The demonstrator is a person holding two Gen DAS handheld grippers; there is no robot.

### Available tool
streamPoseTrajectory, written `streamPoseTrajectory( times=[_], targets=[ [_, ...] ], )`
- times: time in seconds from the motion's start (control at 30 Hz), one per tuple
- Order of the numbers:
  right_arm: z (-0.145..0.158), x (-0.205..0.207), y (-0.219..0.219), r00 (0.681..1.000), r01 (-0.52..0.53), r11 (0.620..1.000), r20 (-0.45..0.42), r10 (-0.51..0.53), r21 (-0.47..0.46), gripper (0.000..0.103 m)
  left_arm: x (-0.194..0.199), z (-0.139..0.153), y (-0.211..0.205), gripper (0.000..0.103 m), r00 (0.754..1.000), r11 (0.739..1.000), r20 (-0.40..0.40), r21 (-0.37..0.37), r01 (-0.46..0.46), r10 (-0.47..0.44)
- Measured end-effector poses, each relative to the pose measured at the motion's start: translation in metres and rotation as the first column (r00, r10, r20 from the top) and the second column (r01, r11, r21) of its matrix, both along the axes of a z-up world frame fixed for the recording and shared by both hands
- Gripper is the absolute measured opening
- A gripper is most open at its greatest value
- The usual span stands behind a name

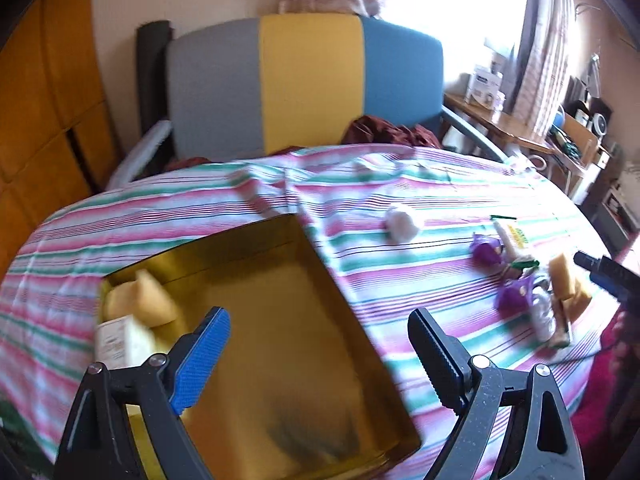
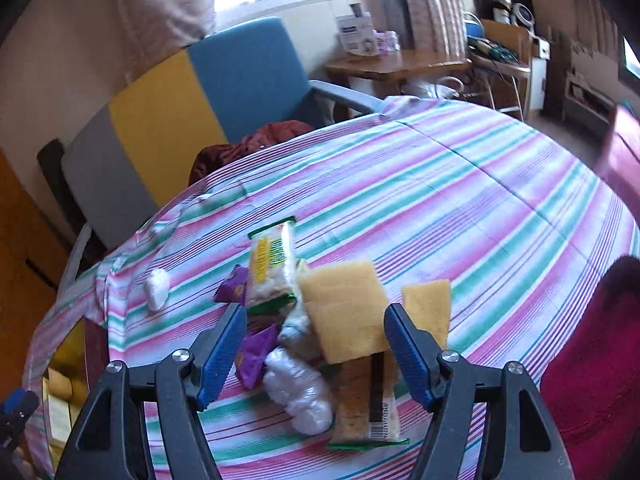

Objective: Organize objects
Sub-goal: 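Move the left gripper to the plastic-wrapped bundle and grasp it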

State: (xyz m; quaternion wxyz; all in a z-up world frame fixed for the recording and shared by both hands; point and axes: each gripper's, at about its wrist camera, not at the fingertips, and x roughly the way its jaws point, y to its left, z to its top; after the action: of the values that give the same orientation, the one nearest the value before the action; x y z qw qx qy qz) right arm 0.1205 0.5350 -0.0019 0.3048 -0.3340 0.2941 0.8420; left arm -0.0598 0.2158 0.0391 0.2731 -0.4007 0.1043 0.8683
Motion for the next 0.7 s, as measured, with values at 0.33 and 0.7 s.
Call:
streamPoseTrajectory(
  times=[0.33, 0.7],
  targets=[
    [-0.004, -0.004, -0.003, 0.998, -0.06, 0.997, -0.027, 0.059, -0.044, 0.072, -0.045, -0.029, 0.105, 0.085, 0.994, 0.996, 0.098, -0.058, 0.063, -0.057],
    [-0.012, -0.005, 0.002, 0.995, -0.092, 0.989, -0.043, 0.088, -0.118, 0.073, -0.1, -0.073, 0.184, 0.076, 0.988, 0.988, 0.151, -0.143, 0.05, -0.029]
  ],
)
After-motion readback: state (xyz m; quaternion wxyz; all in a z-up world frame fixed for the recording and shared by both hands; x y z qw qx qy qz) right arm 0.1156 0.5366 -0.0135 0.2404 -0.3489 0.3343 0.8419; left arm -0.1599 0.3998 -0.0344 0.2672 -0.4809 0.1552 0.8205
